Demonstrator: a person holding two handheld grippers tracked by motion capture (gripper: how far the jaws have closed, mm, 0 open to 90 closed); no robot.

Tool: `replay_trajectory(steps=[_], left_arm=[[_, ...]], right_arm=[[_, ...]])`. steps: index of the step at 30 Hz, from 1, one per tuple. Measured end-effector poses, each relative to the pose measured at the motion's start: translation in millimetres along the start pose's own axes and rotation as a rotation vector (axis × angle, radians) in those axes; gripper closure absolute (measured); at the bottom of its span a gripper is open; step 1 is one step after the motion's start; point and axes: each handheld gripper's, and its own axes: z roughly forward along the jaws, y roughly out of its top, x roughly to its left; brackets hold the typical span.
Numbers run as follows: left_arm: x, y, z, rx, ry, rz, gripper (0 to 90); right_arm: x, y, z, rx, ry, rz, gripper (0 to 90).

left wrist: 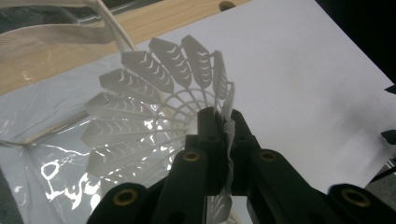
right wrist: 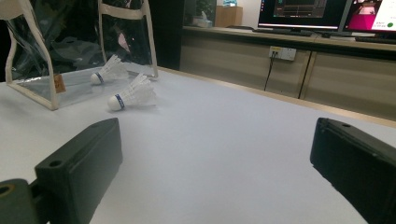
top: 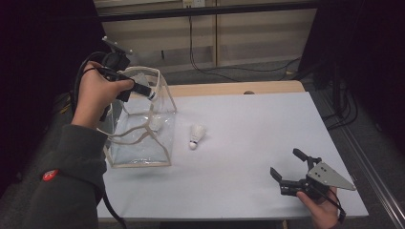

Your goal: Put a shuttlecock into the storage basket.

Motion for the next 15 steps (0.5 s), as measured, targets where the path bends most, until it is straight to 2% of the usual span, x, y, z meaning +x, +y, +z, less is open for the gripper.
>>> replay_trajectory(steps=[15], left_arm=[[13.1, -5.9, -6.3, 0.003, 0.043, -0.016, 87.7]], right_arm=[[0.1, -0.7, 0.2, 0.003, 0.000, 0.000, 2.3]])
